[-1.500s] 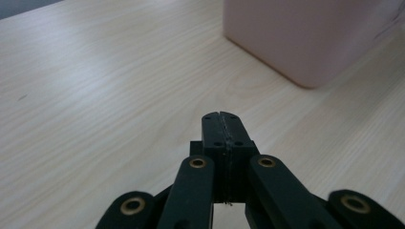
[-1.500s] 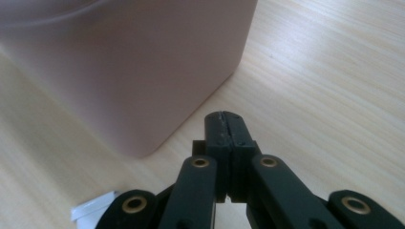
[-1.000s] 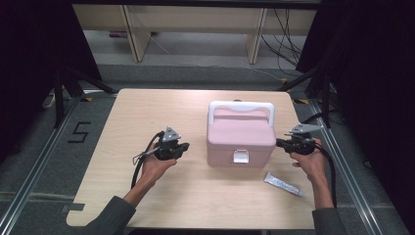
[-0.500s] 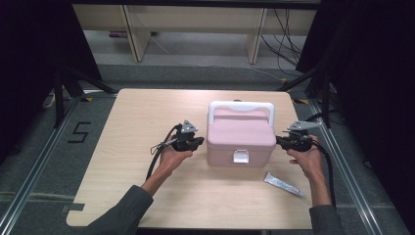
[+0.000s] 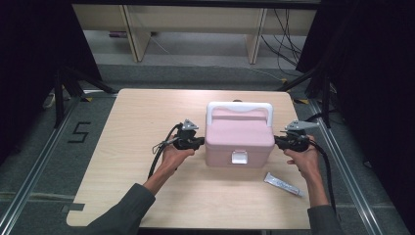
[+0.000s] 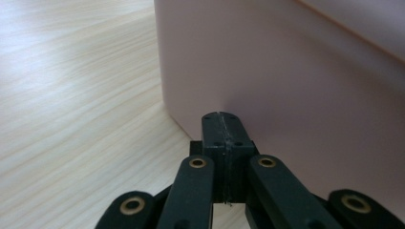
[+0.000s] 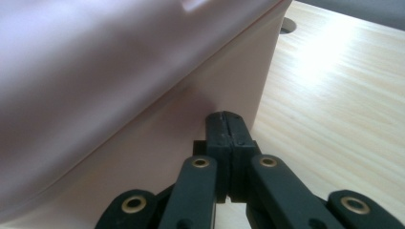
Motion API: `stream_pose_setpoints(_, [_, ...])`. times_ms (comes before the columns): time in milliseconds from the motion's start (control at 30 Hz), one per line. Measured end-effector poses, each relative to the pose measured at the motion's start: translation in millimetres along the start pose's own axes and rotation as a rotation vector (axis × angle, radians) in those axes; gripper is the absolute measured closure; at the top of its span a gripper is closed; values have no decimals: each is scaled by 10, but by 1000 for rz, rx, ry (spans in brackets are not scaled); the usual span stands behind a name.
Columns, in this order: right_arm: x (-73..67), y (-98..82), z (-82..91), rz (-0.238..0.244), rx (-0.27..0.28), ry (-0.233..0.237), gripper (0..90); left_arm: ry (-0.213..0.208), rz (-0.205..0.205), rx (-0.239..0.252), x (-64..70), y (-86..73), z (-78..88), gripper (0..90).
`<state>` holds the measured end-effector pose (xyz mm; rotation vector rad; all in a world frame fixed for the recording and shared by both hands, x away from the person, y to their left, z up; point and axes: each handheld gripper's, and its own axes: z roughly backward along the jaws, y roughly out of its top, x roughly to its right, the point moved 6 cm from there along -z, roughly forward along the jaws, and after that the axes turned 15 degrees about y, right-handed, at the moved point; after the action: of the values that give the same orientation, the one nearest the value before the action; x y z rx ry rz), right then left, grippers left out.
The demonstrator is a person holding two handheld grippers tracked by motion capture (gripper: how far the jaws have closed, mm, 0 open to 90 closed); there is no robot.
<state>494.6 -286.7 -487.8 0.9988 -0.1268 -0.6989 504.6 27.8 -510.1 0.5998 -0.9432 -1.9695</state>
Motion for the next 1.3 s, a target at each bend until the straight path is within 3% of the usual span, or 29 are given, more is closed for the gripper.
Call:
stream_pose_setpoints(33, [-33,-4,-14,-26,7,1,900,7,-10,-9,-21,-7,16,896])
stream_pose_setpoints(100, [-49,6,-39,0,11,2,900,15,2,-2,-45,-10,40,896])
stream_pose_setpoints(133, [-103,1,-54,-31,6,17,900,7,5,-3,-62,-22,66,897])
stream_pose_setpoints(200, [-155,0,-72,-38,6,25,900,1,12,-8,-86,-49,115,897])
stream_pose_setpoints(233, [-157,4,-70,-8,3,14,900,-5,11,-10,-90,-60,134,897])
stream_pose_setpoints(300, [-228,1,-103,-36,8,37,900,0,-9,-15,-108,-92,186,898])
stream_pose_setpoints(367, [-278,3,-115,-34,-3,31,900,-6,-7,-13,-132,-127,231,898])
stream_pose_setpoints(400, [-283,8,-117,-5,-14,35,900,-4,-8,-14,-148,-147,258,897])
stream_pose_setpoints(500, [-366,11,-155,3,-17,47,900,-11,-9,-16,-188,-202,335,897])
stream_pose_setpoints(533, [-413,6,-165,-16,-23,58,900,-11,-17,-15,-198,-219,360,898])
stream_pose_setpoints(633, [-495,9,-202,8,-29,54,900,1,-32,-15,-247,-268,422,898])
stream_pose_setpoints(667, [-540,4,-207,-5,-39,74,900,0,-21,-13,-254,-285,442,898])
stream_pose_setpoints(867, [-635,12,-257,27,-37,76,900,6,-49,-15,-258,-391,584,897])
stream_pose_setpoints(1000, [-729,1,-277,26,-45,83,900,25,-44,-5,-268,-451,657,897])
stream_pose_setpoints(1067, [-762,-3,-276,52,-53,83,900,26,-45,1,-274,-477,685,898])
stream_pose_setpoints(1133, [-820,-20,-292,38,-50,85,900,24,-49,-2,-284,-505,717,898])
stream_pose_setpoints(1300, [-849,-17,-304,65,-50,98,900,26,-60,12,-281,-577,801,898])
